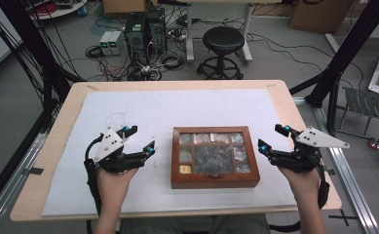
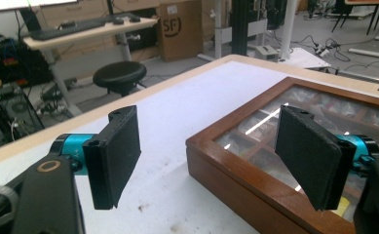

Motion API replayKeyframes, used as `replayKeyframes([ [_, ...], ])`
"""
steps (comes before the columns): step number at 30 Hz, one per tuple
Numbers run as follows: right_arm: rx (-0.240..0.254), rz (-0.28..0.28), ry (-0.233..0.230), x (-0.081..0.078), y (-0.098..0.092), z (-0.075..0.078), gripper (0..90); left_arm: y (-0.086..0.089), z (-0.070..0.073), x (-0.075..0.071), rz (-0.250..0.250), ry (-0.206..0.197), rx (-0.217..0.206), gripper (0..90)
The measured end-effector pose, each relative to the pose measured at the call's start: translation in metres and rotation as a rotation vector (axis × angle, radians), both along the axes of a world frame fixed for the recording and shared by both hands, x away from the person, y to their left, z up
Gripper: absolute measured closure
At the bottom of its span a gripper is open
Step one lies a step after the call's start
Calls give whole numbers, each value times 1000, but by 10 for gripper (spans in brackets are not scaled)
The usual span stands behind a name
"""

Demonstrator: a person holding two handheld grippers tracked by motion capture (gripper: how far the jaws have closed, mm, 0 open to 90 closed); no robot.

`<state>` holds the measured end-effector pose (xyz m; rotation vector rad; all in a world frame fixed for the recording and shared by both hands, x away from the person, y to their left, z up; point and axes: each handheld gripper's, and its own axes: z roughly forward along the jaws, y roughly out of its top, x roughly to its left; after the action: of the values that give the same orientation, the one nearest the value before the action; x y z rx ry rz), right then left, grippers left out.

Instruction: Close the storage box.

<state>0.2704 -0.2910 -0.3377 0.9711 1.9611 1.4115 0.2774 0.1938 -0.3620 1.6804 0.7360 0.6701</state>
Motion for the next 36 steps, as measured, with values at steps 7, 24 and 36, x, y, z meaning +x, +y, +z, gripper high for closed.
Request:
replayKeyframes([
  [7,20,-26,15,-1,-6,-11,217,-1,-5,0,0,43,-9,248],
  [24,14,-14,22,-1,0,-15,217,0,-10,-8,5,65,2,248],
  [36,16,-10,19,0,1,-14,216,-1,-11,-11,-4,75,12,248],
])
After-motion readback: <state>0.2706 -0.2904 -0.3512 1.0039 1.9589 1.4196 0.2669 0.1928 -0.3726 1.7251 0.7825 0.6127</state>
